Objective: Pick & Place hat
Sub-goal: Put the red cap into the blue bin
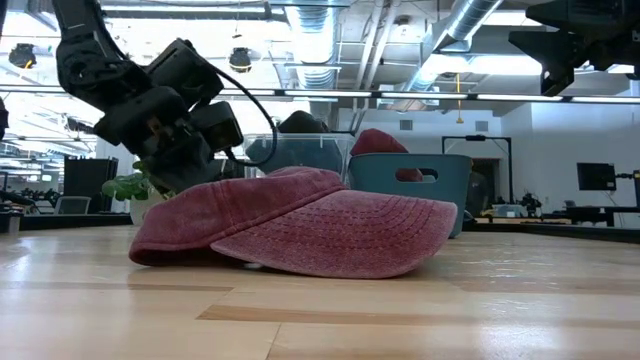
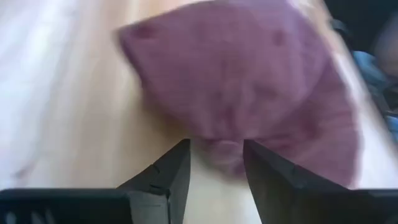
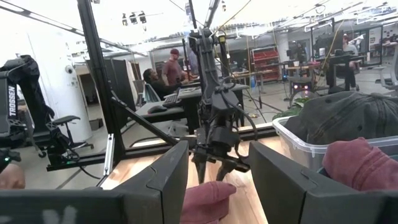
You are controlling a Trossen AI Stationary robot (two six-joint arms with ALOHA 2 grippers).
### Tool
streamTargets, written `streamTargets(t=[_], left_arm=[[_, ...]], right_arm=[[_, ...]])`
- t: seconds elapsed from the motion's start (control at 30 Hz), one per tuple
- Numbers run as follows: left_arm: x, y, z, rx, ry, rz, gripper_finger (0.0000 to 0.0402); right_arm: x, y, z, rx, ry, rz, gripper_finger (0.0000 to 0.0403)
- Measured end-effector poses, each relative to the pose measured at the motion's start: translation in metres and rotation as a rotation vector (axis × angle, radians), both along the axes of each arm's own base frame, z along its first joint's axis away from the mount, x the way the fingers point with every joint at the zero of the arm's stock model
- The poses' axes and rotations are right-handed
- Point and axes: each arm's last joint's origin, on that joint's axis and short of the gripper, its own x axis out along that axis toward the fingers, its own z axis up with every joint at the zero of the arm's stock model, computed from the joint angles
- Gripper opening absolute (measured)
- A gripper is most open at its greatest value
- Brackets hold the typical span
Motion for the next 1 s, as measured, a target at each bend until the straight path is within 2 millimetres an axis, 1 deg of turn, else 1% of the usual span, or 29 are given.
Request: streamTargets(t=[0.13,0.33,0.63,1.0], left_arm=[[0.002,-0.005,0.009,-0.030,-0.076,-0.076,0.0144],[0.004,-0.016,0.015,-0.044,-0.154,-0.174,0.0145],[0.005,-0.015,0.016,-0.016,-0.162,-0.128,0.0145],[0.004,-0.012,0.012,-0.006,-0.107,-0.063,0.0145]], right_arm=[[0.000,0.000,0.000,0.000,0.000,0.000,0.0161],[0.000,0.000,0.000,0.000,0.001,0.001,0.0161],[0.000,0.000,0.000,0.000,0.000,0.001,0.0161],[0.000,0.000,0.000,0.000,0.001,0.000,0.0161]])
